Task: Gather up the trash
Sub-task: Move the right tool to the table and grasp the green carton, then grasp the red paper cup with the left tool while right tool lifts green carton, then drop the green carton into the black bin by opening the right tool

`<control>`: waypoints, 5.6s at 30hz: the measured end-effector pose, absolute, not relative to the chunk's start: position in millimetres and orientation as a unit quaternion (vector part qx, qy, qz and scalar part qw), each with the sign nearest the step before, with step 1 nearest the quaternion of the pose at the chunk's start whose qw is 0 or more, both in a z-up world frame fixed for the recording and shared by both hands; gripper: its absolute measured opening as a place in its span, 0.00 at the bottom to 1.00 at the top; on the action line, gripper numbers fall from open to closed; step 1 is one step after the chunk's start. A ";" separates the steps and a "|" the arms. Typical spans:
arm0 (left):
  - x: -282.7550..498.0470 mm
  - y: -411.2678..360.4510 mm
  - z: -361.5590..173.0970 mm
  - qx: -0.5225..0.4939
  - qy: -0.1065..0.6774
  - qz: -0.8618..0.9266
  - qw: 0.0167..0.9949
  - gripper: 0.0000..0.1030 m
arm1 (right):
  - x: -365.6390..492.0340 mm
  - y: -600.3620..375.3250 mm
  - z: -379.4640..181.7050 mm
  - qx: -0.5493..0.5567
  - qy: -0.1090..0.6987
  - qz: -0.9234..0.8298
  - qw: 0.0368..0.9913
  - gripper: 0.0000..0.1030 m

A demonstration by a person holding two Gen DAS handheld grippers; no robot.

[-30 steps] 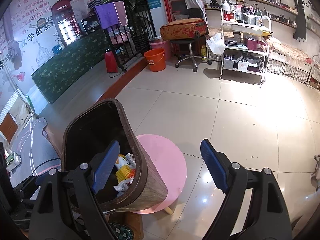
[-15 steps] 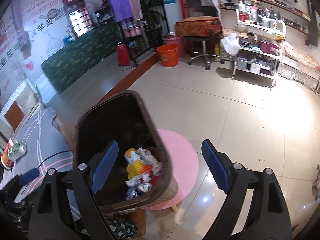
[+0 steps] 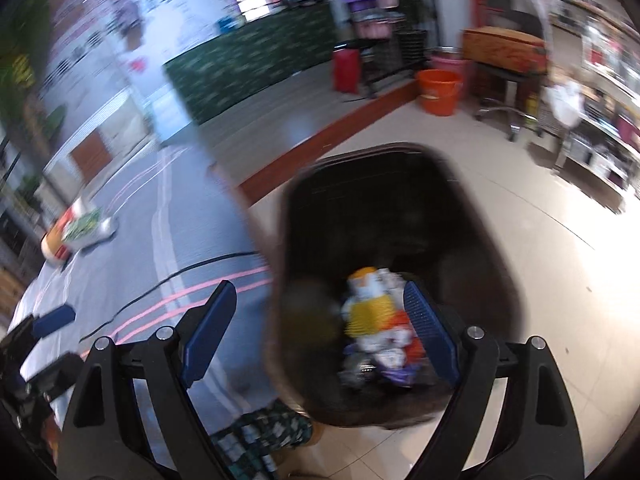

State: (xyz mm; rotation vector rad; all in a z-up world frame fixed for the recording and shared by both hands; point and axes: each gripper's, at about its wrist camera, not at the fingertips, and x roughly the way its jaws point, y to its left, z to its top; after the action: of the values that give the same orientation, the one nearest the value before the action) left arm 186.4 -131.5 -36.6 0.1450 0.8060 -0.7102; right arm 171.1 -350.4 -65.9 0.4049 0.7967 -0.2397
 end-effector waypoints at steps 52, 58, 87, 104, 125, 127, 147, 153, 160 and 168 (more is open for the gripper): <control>382.1 100.2 -26.3 0.329 0.411 -0.256 0.811 0.95 | 472.7 20.9 -72.7 -0.394 0.375 0.310 0.779 0.51; 411.1 84.0 -21.3 0.409 0.388 -0.262 0.783 0.95 | 468.9 -16.6 -47.9 -0.310 0.402 0.303 0.806 0.47; 502.3 65.0 -64.5 0.382 0.475 -0.189 0.770 0.74 | 421.4 -82.0 -7.7 -0.088 0.395 0.284 0.869 0.48; 369.9 78.4 -5.6 0.174 0.345 -0.167 0.907 0.70 | 347.5 -117.8 14.1 -0.024 0.359 0.262 0.895 0.48; 220.4 -27.2 43.9 0.045 0.262 -0.267 0.926 0.70 | 205.5 -228.8 9.8 0.056 0.326 0.121 0.936 0.48; 209.1 -49.2 45.4 0.045 0.257 -0.291 0.920 0.70 | 189.1 -242.4 8.1 0.055 0.323 0.095 0.940 0.48; 173.0 -178.0 11.5 0.019 0.283 -0.408 0.868 0.70 | 190.8 -370.3 -75.8 0.106 0.434 -0.112 0.888 0.48; 167.3 -192.1 5.5 0.024 0.289 -0.423 0.858 0.70 | 221.7 -397.1 -116.2 0.108 0.504 -0.140 0.846 0.48; 167.3 -202.0 0.1 0.022 0.300 -0.436 0.848 0.70 | 243.2 -413.5 -139.3 0.075 0.563 -0.146 0.810 0.51; 169.4 -208.8 -5.8 0.022 0.311 -0.441 0.841 0.70 | 227.4 -412.3 -118.1 0.078 0.517 -0.168 0.836 0.76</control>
State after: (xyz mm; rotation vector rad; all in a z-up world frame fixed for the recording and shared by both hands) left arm 169.4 -208.8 -5.8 0.0470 0.6574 -0.9327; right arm 227.4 -412.3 -118.1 0.1643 1.0945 -0.3564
